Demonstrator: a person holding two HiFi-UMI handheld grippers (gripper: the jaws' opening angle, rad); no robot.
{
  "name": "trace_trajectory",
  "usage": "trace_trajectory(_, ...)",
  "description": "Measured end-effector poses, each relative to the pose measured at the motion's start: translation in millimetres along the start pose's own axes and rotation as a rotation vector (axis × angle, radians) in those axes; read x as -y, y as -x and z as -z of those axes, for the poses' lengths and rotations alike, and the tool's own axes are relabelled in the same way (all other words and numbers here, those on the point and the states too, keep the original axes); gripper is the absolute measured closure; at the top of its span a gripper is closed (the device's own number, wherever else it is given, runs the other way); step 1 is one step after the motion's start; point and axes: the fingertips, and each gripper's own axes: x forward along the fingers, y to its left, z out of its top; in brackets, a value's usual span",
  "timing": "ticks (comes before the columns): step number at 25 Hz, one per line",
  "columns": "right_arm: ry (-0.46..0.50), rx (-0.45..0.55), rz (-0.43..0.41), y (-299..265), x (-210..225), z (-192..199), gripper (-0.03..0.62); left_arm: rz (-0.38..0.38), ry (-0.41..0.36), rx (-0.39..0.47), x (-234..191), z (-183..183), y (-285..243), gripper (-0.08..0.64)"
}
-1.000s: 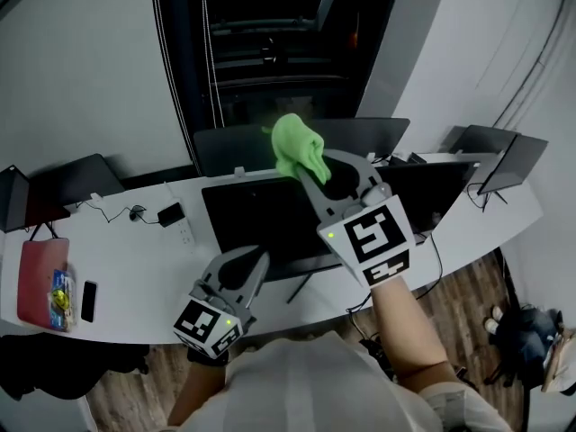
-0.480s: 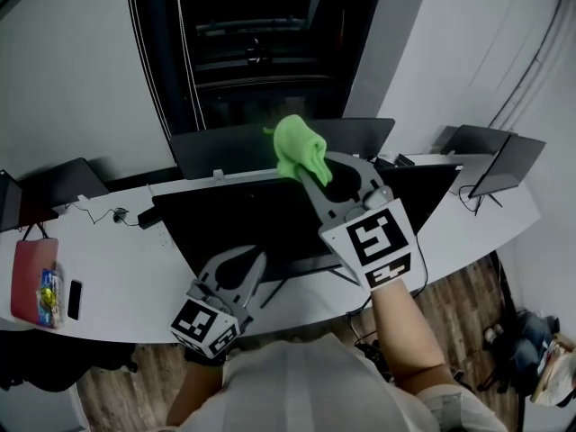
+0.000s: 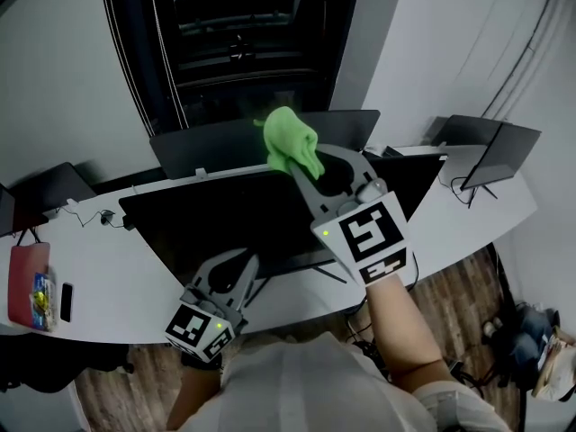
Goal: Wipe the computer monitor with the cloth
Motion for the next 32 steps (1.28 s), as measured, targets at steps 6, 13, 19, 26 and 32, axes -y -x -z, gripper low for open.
trace_trajectory(6, 0.02, -0.02, 0.003, 2, 5, 1, 0.523, 0.012, 0.013, 0.002, -3, -1, -1, 0.535)
trace_trajectory(13, -0.004, -0.078, 0.025, -1, 7, 2, 0.523, 0.068, 0.035, -0.011, -13, -5, 2, 0.535)
trace_trajectory(19, -0.019, -0.081, 0.079, 0, 7, 2, 0.523, 0.124, 0.048, -0.019, -19, -1, 6, 0.535)
trace_trajectory(26, -0.002, -0.087, 0.112, 2, 10, 3, 0.523, 0.161, 0.062, -0.029, -14, 7, 4, 0.535)
trace_trajectory(32, 0.015, -0.091, 0.119, 4, 15, 10, 0.523, 0.173, 0.052, -0.014, -11, 7, -2, 0.535)
